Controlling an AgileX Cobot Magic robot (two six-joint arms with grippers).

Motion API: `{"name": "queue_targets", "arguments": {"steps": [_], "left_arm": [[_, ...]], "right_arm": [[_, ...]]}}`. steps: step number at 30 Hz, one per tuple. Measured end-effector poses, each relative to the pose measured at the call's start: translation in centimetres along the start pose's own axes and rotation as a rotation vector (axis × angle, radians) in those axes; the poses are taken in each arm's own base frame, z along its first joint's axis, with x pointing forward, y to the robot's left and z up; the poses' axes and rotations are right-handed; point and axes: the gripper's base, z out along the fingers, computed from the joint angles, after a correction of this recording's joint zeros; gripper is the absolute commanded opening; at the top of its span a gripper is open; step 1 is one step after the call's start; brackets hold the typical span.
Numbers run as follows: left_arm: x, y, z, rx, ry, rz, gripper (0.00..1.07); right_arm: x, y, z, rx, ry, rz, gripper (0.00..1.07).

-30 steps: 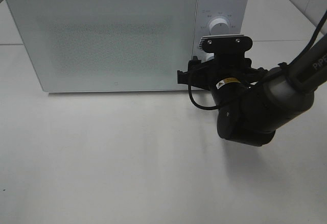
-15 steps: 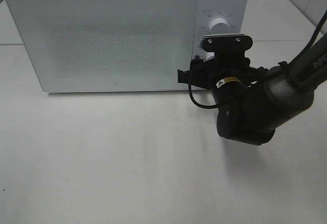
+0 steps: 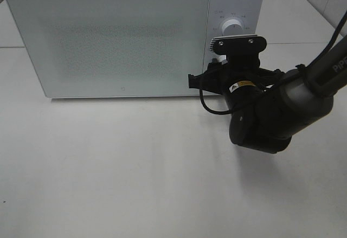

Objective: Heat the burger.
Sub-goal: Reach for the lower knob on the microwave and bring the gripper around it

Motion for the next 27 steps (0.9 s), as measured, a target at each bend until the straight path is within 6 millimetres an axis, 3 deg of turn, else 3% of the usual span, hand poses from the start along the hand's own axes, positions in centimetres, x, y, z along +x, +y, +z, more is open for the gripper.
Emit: {"name": "queue_targets", "arguments": {"steps": [4, 6, 7, 8, 9, 12, 27], "left_arm": [[0.00, 0.00, 0.00, 0.000, 0.000, 0.000, 0.98], [0.00, 0.00, 0.00, 0.000, 0.000, 0.000, 0.98], [0.00, 0.00, 0.00, 0.000, 0.000, 0.000, 0.98], [0.00, 0.00, 0.00, 0.000, 0.000, 0.000, 0.98], [0.00, 0.00, 0.00, 0.000, 0.000, 0.000, 0.98], [0.00, 0.00, 0.00, 0.000, 0.000, 0.000, 0.98], [0.00, 0.00, 0.00, 0.000, 0.000, 0.000, 0.98]], "right_arm": [[-0.04, -0.02, -0.01, 0.002, -0.001, -0.005, 0.44], [-0.03, -0.04, -0.01, 0.004, 0.000, -0.004, 0.33], [-0.03, -0.04, -0.01, 0.004, 0.000, -0.004, 0.33], [-0.03, -0.04, -0.01, 0.004, 0.000, -0.004, 0.22], [-0.03, -0.04, -0.01, 0.004, 0.000, -0.004, 0.22], [-0.03, -0.04, -0.01, 0.004, 0.000, -0.004, 0.00], [-0.04, -0.03, -0.01, 0.003, -0.001, 0.077, 0.00]]}}
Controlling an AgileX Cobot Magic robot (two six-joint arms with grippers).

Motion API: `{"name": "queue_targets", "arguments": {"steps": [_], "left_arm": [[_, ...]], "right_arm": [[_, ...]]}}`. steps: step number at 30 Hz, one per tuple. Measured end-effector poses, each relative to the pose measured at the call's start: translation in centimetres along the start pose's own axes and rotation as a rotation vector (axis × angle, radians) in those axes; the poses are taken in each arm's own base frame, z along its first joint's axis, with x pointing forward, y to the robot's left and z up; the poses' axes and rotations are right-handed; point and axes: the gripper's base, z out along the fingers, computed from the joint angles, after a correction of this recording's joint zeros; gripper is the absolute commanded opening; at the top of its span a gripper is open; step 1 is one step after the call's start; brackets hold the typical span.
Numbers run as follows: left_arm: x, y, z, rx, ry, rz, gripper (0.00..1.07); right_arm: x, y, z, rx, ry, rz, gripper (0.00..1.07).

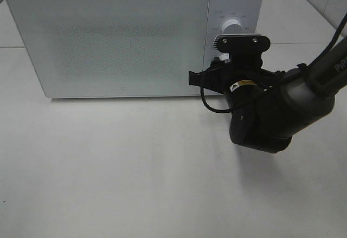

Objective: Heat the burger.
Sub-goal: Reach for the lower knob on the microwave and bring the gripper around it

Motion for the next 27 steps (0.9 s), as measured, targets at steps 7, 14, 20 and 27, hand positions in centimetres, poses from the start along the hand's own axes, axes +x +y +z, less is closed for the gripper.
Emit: {"name": "queue_targets", "arguments": {"steps": [7, 14, 20, 27], "left_arm": [[0.00, 0.00, 0.00, 0.000, 0.000, 0.000, 0.98], [0.00, 0.00, 0.00, 0.000, 0.000, 0.000, 0.98], [0.00, 0.00, 0.00, 0.000, 0.000, 0.000, 0.98], [0.00, 0.00, 0.00, 0.000, 0.000, 0.000, 0.98]], "right_arm": [[0.04, 0.03, -0.05, -0.008, 0.000, 0.144, 0.00], [0.11, 0.01, -0.09, -0.014, 0.004, 0.417, 0.00], [0.22, 0.02, -0.14, -0.025, 0.013, 0.561, 0.00], [0.23, -0.01, -0.12, -0.036, 0.016, 0.694, 0.00]]}}
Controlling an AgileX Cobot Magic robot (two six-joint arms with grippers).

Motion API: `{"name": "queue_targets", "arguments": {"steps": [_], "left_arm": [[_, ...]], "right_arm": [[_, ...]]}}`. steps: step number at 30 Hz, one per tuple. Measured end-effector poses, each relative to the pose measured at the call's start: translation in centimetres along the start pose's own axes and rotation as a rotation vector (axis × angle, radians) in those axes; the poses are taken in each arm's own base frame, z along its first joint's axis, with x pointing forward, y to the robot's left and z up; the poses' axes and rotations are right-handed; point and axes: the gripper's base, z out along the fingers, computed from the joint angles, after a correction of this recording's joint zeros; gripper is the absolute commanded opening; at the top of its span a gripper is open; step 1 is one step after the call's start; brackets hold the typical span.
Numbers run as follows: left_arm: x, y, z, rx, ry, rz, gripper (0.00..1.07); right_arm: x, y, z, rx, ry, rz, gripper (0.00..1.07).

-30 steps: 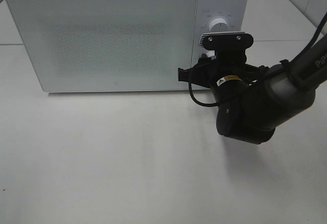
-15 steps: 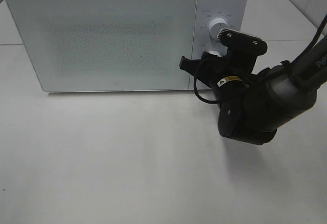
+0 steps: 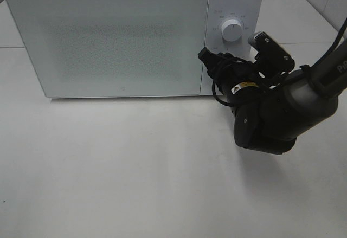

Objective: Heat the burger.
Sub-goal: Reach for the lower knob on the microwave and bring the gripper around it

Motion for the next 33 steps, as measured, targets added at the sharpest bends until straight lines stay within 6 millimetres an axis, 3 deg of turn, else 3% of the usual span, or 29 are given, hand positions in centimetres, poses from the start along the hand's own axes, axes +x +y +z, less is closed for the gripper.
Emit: {"name": "queue_targets", "arguments": {"steps": [16, 33], "left_arm": [[0.00, 0.00, 0.00, 0.000, 0.000, 0.000, 0.98], [0.00, 0.00, 0.00, 0.000, 0.000, 0.000, 0.98]], "right_arm": [[-0.01, -0.06, -0.03, -0.013, 0.006, 0.116, 0.00], [-0.01, -0.09, -0.07, -0.013, 0.006, 0.383, 0.00]]}}
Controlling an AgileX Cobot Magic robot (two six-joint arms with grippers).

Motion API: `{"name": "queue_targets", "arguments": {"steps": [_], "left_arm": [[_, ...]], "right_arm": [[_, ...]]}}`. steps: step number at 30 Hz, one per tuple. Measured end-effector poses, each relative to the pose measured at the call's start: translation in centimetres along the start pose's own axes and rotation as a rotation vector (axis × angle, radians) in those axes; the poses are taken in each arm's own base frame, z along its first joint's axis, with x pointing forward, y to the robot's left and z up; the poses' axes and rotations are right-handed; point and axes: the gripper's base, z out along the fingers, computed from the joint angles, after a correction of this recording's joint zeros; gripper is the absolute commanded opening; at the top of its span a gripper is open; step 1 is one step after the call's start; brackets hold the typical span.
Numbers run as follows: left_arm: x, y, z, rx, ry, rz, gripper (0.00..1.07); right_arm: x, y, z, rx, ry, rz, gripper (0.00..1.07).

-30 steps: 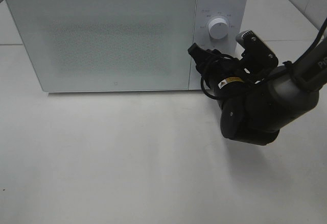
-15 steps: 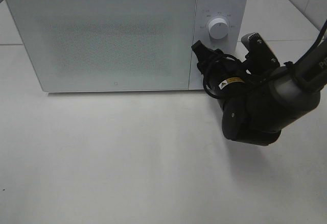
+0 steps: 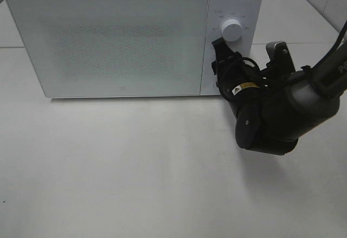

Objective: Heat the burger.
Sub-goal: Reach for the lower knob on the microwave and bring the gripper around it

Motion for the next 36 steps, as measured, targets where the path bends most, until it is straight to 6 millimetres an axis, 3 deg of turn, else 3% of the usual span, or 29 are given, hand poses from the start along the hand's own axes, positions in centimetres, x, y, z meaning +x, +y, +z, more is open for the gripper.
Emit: {"name": "queue_targets", "arguments": {"steps": [18, 36], "left_arm": [[0.00, 0.00, 0.00, 0.000, 0.000, 0.000, 0.98], [0.00, 0.00, 0.00, 0.000, 0.000, 0.000, 0.98]], "right_arm": [[-0.09, -0.01, 0.00, 0.015, -0.034, 0.444, 0.00], [-0.07, 0.01, -0.04, 0.016, -0.055, 0.736, 0.00]]}}
